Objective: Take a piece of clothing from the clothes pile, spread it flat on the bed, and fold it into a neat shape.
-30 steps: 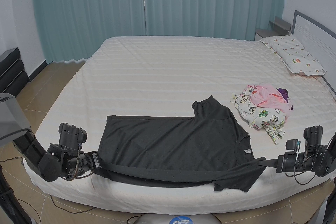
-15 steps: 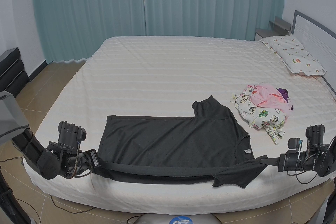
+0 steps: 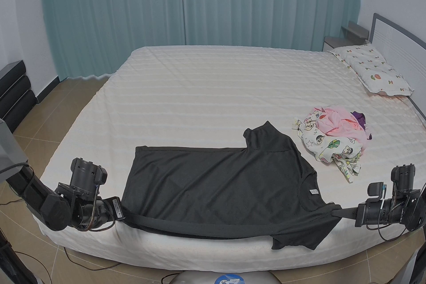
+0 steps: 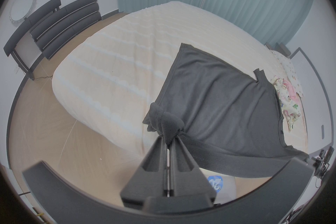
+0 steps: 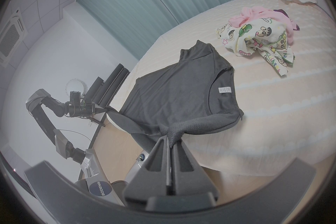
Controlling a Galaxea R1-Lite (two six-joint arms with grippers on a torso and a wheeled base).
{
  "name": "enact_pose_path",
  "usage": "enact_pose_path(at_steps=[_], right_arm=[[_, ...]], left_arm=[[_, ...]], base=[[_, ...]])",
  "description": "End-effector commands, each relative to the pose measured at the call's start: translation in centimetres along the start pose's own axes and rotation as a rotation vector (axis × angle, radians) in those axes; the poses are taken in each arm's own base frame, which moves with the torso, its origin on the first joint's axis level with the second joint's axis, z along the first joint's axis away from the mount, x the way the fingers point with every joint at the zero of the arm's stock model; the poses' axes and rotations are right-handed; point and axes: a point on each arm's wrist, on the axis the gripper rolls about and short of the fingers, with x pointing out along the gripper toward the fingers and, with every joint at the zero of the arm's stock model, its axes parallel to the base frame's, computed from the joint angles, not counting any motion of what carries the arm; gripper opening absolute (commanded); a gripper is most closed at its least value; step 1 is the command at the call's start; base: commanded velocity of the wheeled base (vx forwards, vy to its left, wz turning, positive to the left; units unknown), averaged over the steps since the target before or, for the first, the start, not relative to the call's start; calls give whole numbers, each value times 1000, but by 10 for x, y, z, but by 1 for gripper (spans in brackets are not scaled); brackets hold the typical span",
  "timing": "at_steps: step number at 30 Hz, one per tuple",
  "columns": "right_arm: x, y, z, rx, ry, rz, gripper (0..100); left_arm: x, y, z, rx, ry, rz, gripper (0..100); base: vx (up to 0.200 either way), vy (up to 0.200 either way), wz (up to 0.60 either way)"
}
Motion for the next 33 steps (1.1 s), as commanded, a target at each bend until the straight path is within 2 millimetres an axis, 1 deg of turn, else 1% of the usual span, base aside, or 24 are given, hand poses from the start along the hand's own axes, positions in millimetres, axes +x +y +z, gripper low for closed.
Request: enact_pose_path(at_steps=[1, 8, 12, 15, 18, 22, 26, 29, 32, 33], right_arm=[[7, -2, 6, -13, -2, 11, 0], [30, -16, 21, -18, 2, 17, 0], [45, -24, 29, 0, 8, 18, 0], [51, -28, 37, 26, -10, 17, 0], [59, -34, 46, 58, -27, 20, 0], [66, -39, 51, 77, -26, 22, 0], [74, -44, 57, 75, -32, 25, 0], [75, -44, 59, 90, -38, 30, 0], [75, -43, 67, 113, -61, 35, 0], [75, -43, 67, 113, -61, 35, 0]], left_arm=[[2, -6, 9, -7, -23, -16, 0], [16, -15, 25, -24, -51, -23, 0], [33, -21, 29, -23, -35, -11, 0], [42, -24, 33, -28, -37, -6, 0], [52, -31, 40, -88, -48, -14, 0], [56, -34, 44, -117, -44, -9, 0], [56, -33, 49, -156, -55, -8, 0], [55, -31, 51, -164, -59, -6, 0], [54, -27, 60, -201, -84, -6, 0], [54, -27, 60, -201, -84, -6, 0]], base=[[0, 0, 0], [0, 0, 0], [0, 0, 0], [0, 0, 0], [0, 0, 0], [0, 0, 0], [0, 0, 0], [0, 0, 0], [0, 0, 0], [0, 0, 0]])
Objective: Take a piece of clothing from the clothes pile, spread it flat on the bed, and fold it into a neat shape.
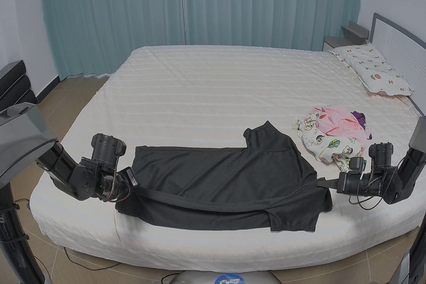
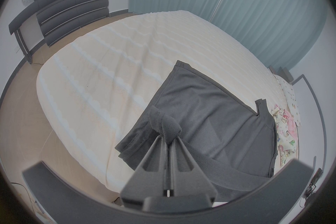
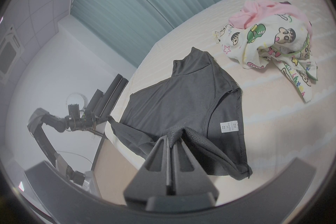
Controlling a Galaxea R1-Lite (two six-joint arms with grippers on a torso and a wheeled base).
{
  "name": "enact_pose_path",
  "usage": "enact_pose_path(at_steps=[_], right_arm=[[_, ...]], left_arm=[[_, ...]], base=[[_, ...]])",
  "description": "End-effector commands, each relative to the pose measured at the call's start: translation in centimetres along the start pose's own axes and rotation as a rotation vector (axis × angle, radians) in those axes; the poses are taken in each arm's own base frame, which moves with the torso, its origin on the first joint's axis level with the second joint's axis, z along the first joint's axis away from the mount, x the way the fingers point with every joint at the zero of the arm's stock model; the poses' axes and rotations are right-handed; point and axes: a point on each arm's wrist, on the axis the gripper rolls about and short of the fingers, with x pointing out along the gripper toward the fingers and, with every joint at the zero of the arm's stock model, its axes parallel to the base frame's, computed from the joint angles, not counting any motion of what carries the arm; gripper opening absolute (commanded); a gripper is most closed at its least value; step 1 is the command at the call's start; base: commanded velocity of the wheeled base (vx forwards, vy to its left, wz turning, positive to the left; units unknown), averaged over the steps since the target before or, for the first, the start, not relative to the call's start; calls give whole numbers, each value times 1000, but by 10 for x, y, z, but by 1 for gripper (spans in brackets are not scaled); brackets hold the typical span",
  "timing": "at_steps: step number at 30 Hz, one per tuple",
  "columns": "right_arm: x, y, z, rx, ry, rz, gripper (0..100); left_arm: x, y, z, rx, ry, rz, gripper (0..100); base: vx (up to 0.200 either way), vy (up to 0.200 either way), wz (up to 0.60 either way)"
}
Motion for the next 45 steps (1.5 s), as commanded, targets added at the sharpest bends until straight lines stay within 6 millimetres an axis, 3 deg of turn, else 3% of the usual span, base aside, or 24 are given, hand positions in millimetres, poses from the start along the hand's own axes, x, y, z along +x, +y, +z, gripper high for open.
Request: enact_pose_path(at_steps=[1, 6, 13, 29, 30, 33, 45], right_arm=[[2, 1, 7, 17, -18, 8, 0], [-3, 7, 9, 12, -29, 17, 0], [-1, 5, 7, 19, -23, 11, 0], [32, -10, 10, 40, 18, 16, 0], [43, -18, 7, 48, 24, -25, 0], [54, -25, 4, 51, 25, -60, 0], [70, -34, 14, 114, -33, -130, 0]], left_arm=[[-2, 1, 12, -70, -33, -7, 0], [-10, 4, 19, -98, -55, -16, 0], [-7, 3, 18, -87, -30, -8, 0], [46, -13, 24, -75, 41, 50, 0], [60, -16, 25, -78, 52, 62, 0], [71, -17, 25, -79, 65, 76, 0], [99, -22, 33, -113, 36, 78, 0]], base=[[0, 0, 0], [0, 0, 0], [0, 0, 0], [0, 0, 0], [0, 0, 0], [0, 0, 0], [0, 0, 0]])
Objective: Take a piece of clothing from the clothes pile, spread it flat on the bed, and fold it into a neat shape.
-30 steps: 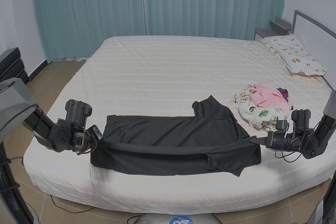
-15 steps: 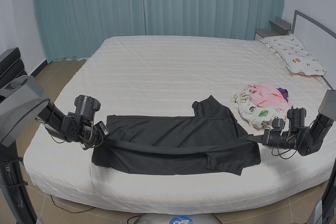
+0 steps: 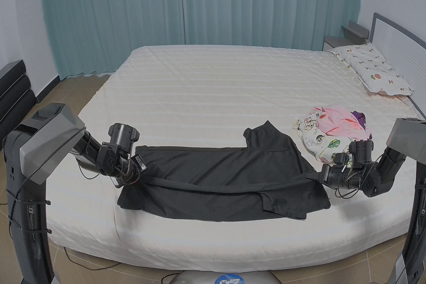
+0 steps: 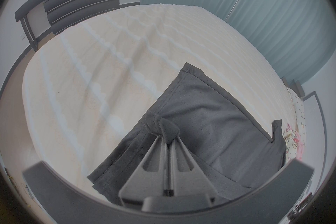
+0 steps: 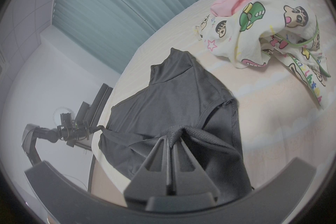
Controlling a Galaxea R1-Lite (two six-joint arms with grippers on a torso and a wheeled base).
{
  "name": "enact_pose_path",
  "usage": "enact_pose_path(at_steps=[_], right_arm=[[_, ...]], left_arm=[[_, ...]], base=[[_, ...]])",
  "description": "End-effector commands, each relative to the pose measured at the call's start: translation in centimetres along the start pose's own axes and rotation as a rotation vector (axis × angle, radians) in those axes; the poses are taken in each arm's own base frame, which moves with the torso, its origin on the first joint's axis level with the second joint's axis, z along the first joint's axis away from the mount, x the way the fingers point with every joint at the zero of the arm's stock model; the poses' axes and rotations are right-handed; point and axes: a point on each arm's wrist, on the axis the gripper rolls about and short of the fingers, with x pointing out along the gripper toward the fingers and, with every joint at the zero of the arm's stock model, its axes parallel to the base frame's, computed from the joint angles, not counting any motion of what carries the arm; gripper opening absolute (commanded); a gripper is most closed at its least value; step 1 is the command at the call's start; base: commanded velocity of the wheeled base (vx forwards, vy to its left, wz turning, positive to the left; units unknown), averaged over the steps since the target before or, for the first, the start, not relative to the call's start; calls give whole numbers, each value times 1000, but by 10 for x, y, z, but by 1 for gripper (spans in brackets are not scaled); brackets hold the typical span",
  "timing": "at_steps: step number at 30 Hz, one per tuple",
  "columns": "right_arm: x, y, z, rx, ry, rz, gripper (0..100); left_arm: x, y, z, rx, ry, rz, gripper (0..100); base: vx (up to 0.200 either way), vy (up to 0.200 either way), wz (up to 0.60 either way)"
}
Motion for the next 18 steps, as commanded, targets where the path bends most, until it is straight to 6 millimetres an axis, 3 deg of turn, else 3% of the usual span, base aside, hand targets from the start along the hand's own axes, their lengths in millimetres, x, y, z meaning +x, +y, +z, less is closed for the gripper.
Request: enact_pose_path(at_steps=[1, 17, 18], right_arm=[[9, -6, -4, 14, 13, -8, 0], [26, -9, -12, 29, -72, -36, 0], [26, -9, -11, 37, -78, -32, 100]], left_arm=[[15, 3, -2, -9, 9, 16, 0], [19, 12, 3, -40, 11, 32, 0], [18, 11, 2, -39, 12, 30, 100]], base=[[0, 0, 0], [0, 0, 0], [0, 0, 0]])
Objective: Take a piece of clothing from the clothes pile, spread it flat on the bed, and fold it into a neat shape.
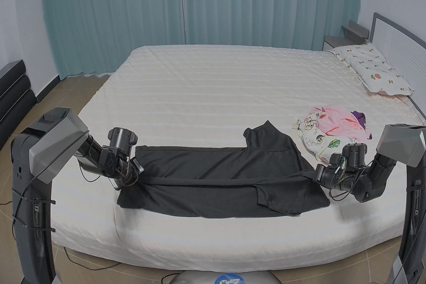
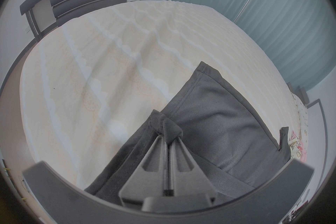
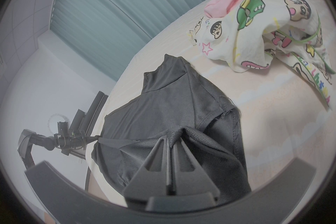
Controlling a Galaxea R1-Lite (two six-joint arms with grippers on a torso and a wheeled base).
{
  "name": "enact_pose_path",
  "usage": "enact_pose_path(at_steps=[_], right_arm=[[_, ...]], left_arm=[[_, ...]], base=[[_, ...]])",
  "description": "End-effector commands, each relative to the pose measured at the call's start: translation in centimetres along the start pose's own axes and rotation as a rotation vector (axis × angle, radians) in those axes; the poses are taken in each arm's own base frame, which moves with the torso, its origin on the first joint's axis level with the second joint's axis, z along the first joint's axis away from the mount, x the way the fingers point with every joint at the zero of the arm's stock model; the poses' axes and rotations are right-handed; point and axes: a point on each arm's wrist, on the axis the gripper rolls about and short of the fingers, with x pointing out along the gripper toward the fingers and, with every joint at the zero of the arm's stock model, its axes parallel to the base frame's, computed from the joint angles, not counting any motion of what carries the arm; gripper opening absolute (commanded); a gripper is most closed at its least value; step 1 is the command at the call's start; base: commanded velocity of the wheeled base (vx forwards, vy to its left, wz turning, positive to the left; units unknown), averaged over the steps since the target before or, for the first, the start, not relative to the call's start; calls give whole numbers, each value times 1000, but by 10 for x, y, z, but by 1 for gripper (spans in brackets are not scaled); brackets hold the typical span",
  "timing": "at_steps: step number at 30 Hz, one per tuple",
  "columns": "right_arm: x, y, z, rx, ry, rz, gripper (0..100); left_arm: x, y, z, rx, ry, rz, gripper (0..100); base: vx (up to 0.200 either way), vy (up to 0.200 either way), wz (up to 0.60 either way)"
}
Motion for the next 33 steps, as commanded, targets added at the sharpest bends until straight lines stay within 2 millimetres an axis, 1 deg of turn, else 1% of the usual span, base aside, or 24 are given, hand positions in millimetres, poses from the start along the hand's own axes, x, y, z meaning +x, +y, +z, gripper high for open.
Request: enact_pose_path(at_steps=[1, 5, 7, 9, 10, 13, 15, 18, 20, 22, 26, 29, 33], right_arm=[[3, -2, -4, 16, 5, 0, 100], [-3, 1, 2, 30, -34, 9, 100], [-12, 3, 11, 29, -87, -14, 100], [-17, 4, 16, 32, -119, -30, 100], [-20, 5, 17, 34, -129, -41, 100], [-33, 10, 16, 35, -138, -46, 100], [-38, 12, 15, 35, -139, -46, 100], [-54, 18, 7, 39, -128, -52, 100], [-61, 20, 2, 43, -120, -57, 100], [-67, 20, -4, 46, -113, -62, 100], [-72, 18, -16, 51, -91, -69, 100], [-73, 21, -23, 48, -76, -64, 100], [-71, 25, -27, 42, -61, -55, 100]], left_arm=[[-1, 1, 0, -4, 1, -1, 100], [-8, 1, 4, -22, -6, -7, 100], [-23, 6, 17, -46, -30, -20, 100], [-31, 9, 23, -57, -29, -36, 100], [-40, 12, 29, -68, -25, -59, 100], [-60, 24, 35, -82, 2, -94, 100], [-65, 28, 35, -84, 12, -99, 100], [-78, 47, 33, -60, 74, -125, 100], [-81, 59, 30, -24, 125, -151, 100], [-80, 70, 25, 12, 178, -175, 100], [-73, 83, 16, 99, 267, -232, 100], [-64, 88, 10, 169, 314, -268, 100], [-59, 89, 7, 231, 338, -300, 100]], base=[[0, 0, 0], [0, 0, 0], [0, 0, 0], [0, 0, 0], [0, 0, 0], [0, 0, 0], [0, 0, 0], [0, 0, 0], [0, 0, 0], [0, 0, 0], [0, 0, 0], [0, 0, 0], [0, 0, 0]])
